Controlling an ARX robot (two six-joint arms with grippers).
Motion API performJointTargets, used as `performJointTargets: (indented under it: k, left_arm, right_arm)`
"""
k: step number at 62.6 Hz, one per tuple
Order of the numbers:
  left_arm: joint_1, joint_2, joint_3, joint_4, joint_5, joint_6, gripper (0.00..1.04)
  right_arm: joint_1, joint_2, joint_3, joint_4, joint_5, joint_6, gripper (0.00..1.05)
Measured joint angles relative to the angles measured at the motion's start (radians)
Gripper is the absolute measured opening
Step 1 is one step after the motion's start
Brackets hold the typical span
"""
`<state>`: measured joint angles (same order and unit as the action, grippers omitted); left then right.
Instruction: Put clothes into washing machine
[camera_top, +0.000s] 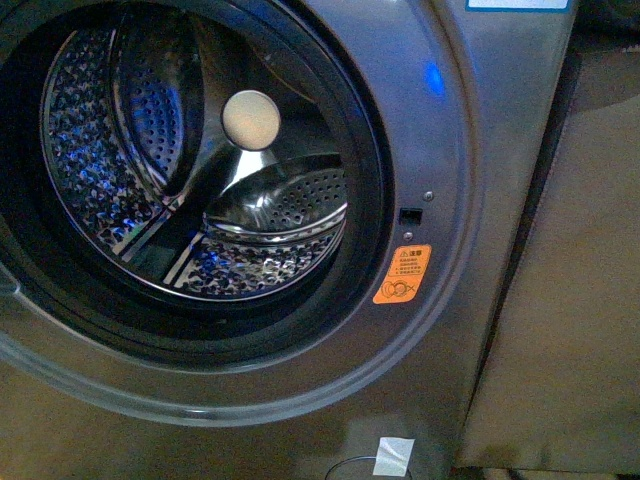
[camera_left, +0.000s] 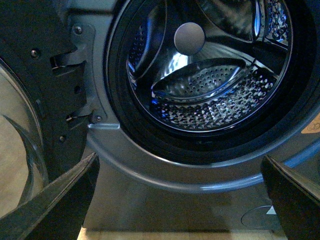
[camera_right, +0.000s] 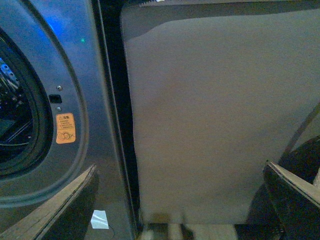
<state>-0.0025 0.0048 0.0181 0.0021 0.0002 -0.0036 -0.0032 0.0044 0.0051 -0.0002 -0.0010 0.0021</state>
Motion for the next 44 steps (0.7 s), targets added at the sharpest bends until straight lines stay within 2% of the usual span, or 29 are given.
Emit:
performJointTargets:
  k: [44]
  left_arm:
    - [0.000,0.000,0.000,0.000,0.000,0.000,0.98]
  right_arm:
    - [0.000,0.000,0.000,0.000,0.000,0.000,0.97]
